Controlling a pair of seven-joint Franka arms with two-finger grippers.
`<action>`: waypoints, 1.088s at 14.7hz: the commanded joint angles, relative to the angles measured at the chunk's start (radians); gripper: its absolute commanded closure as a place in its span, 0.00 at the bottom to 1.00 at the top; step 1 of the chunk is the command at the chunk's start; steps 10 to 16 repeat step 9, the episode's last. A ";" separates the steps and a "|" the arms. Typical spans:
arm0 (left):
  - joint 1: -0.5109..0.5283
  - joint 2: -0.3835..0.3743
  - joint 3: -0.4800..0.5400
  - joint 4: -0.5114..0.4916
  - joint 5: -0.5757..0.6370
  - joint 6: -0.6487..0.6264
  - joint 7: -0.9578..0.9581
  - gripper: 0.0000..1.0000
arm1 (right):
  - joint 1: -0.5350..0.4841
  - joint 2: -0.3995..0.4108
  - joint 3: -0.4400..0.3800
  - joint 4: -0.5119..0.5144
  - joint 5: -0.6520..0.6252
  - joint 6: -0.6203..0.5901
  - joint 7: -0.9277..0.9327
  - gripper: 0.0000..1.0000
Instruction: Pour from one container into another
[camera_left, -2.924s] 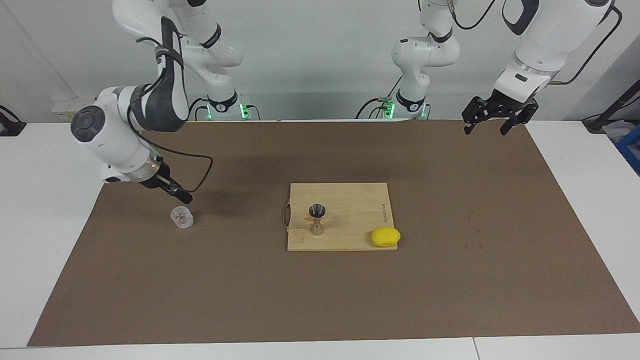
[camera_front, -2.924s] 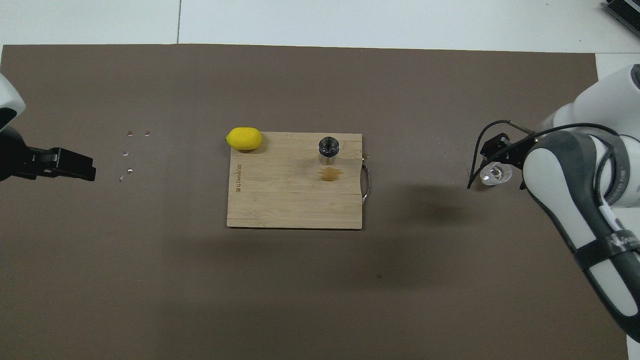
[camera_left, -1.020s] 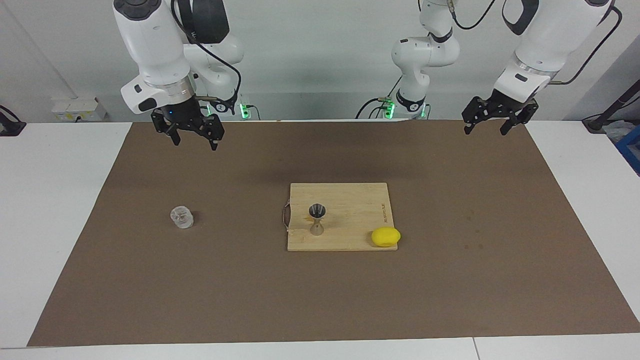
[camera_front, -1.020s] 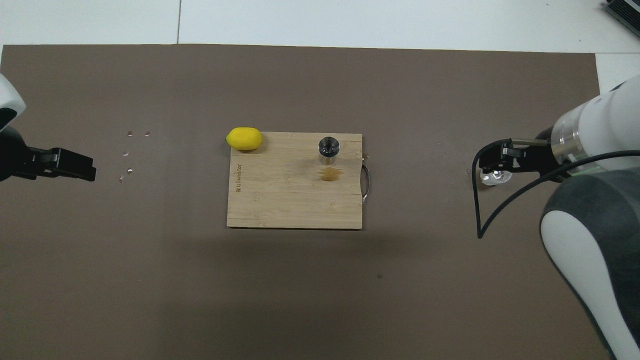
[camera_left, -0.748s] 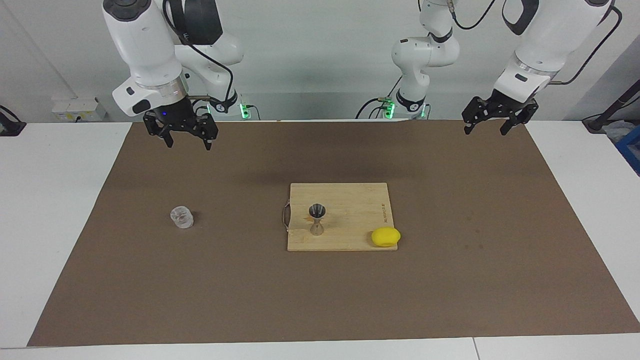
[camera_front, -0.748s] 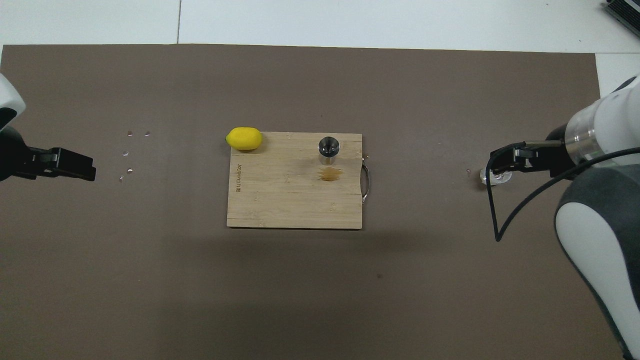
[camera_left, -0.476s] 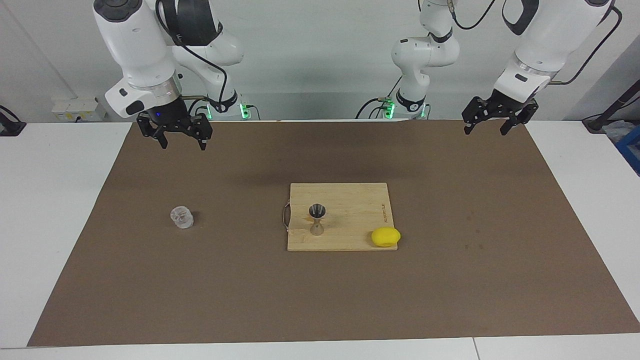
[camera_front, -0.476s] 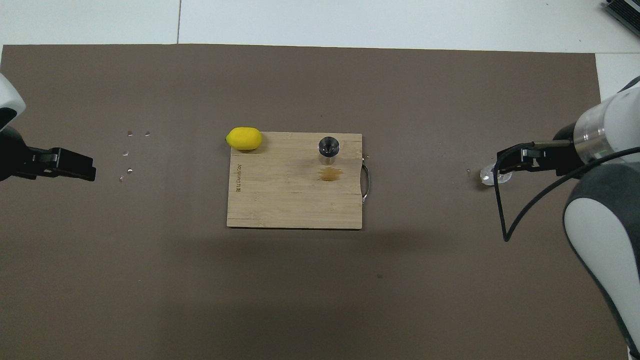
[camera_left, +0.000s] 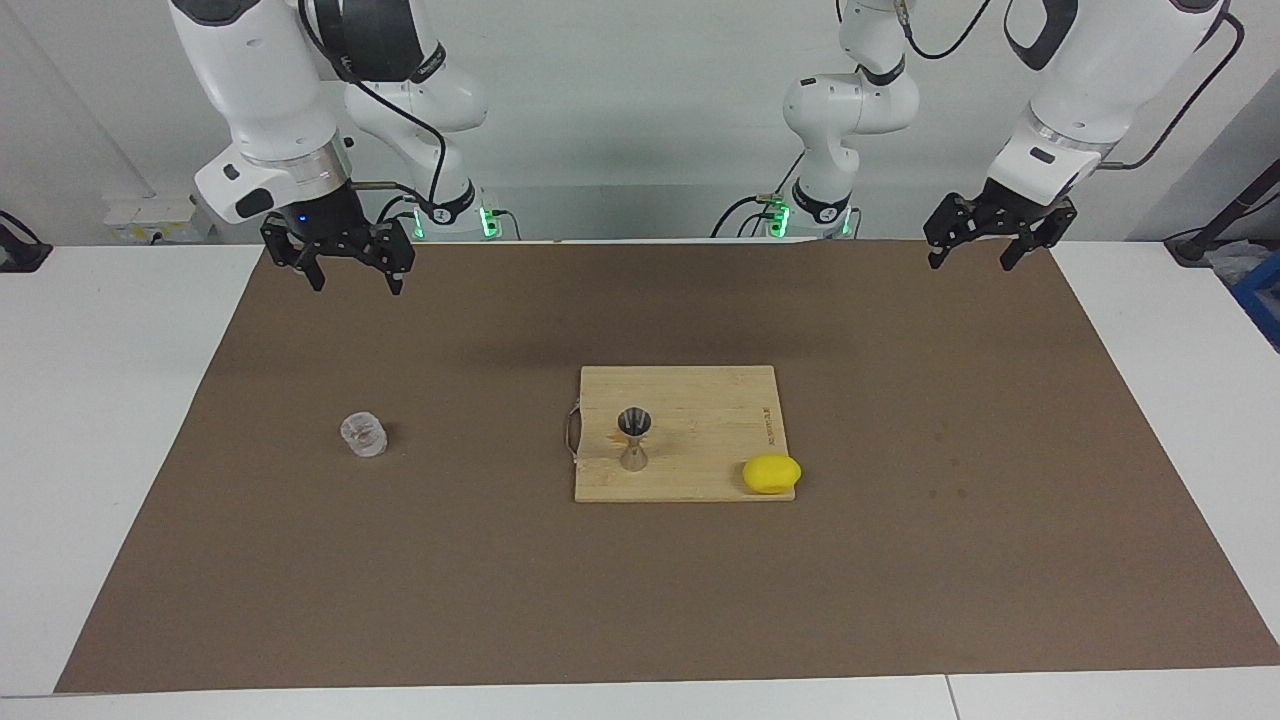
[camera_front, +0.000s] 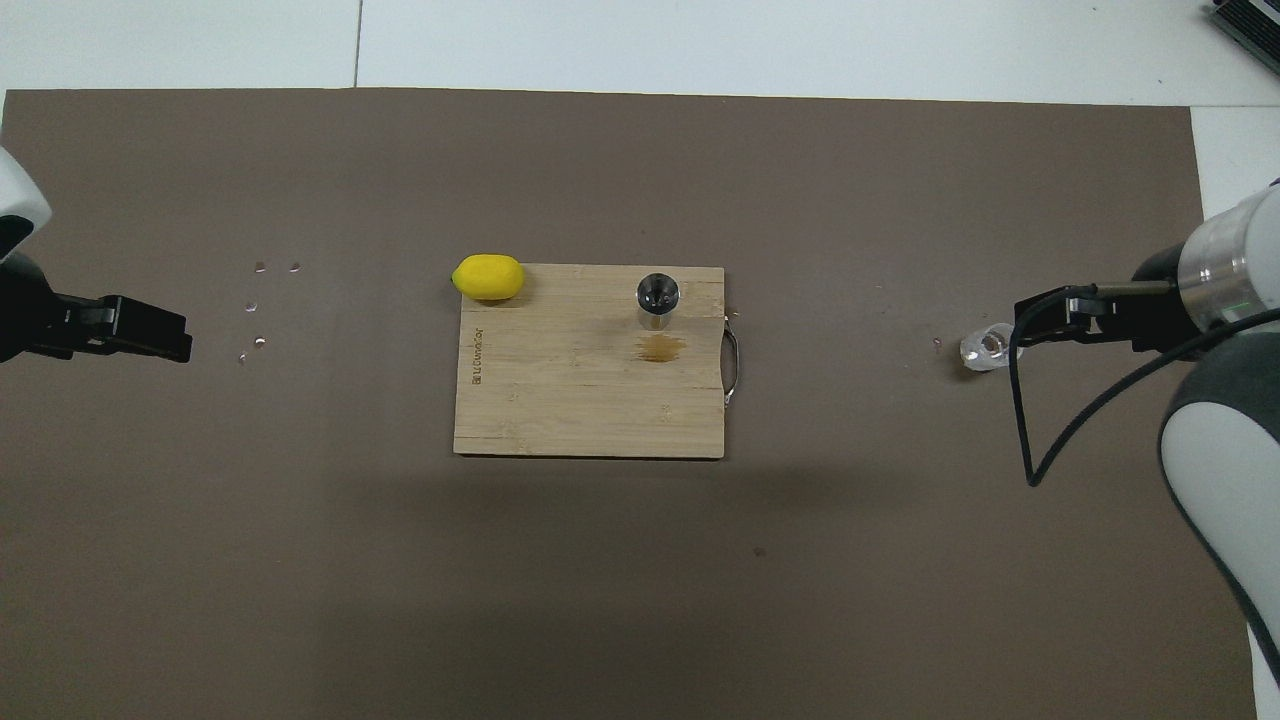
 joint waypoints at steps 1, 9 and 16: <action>-0.005 -0.020 0.004 -0.011 0.014 -0.009 0.004 0.00 | -0.025 -0.015 0.005 -0.007 0.041 -0.012 -0.051 0.00; -0.005 -0.020 0.004 -0.011 0.014 -0.009 0.004 0.00 | -0.031 -0.020 0.004 -0.010 0.061 -0.020 -0.082 0.00; -0.005 -0.020 0.004 -0.011 0.014 -0.009 0.004 0.00 | -0.031 -0.020 0.004 -0.010 0.061 -0.020 -0.082 0.00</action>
